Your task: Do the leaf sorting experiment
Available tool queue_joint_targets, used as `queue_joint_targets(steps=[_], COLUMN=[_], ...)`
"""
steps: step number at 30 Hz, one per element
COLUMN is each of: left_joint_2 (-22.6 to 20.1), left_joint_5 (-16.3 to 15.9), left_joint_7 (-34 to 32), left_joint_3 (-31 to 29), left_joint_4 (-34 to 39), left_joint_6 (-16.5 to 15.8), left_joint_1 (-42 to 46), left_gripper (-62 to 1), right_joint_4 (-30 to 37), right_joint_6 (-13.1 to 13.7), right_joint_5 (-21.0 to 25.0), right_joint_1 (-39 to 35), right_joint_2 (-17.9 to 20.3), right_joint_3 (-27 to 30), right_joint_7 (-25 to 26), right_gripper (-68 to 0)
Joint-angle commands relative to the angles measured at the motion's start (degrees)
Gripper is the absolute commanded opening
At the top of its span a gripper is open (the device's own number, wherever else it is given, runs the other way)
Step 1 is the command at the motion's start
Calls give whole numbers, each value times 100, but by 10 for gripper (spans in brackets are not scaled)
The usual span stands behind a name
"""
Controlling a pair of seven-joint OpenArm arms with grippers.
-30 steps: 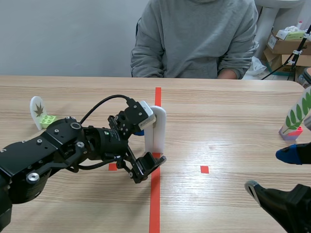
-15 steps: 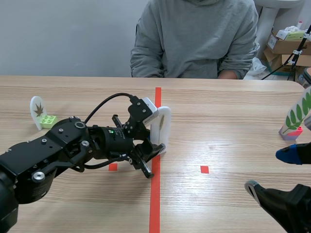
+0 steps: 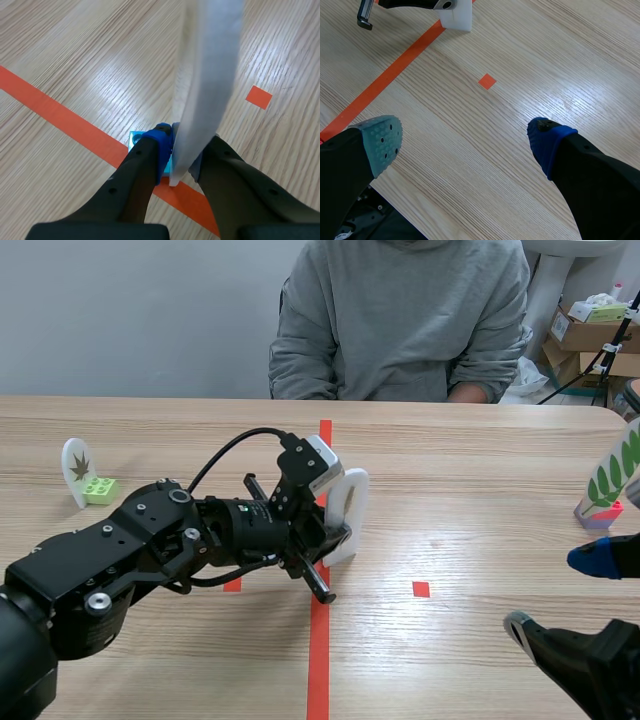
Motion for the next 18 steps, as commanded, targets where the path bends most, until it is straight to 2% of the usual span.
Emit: queue_joint_targets(steps=[1, 8, 11, 16, 18], left_joint_2=[26, 4, -140, -468, -566], left_joint_5=[-61, -107, -450, -741, -754], left_joint_7=[-76, -155, -140, -109, -90], left_joint_3=[-28, -28, -92, -686, -1045], left_joint_4=[146, 149, 232, 949, 1335], left_joint_6=[20, 20, 20, 15, 15], left_joint_1=[-33, -31, 52, 667, 1019], left_gripper=[-554, -554, -558, -569, -569], right_joint_4=[79, 79, 79, 79, 79], right_joint_6=[7, 7, 7, 7, 7], right_joint_5=[42, 39, 39, 35, 33], right_joint_1=[66, 66, 66, 66, 66], right_joint_2=[46, 46, 46, 46, 46], right_joint_3=[15, 15, 15, 15, 15], right_joint_7=[61, 59, 59, 63, 61], right_gripper=[-165, -165, -165, -165, -165])
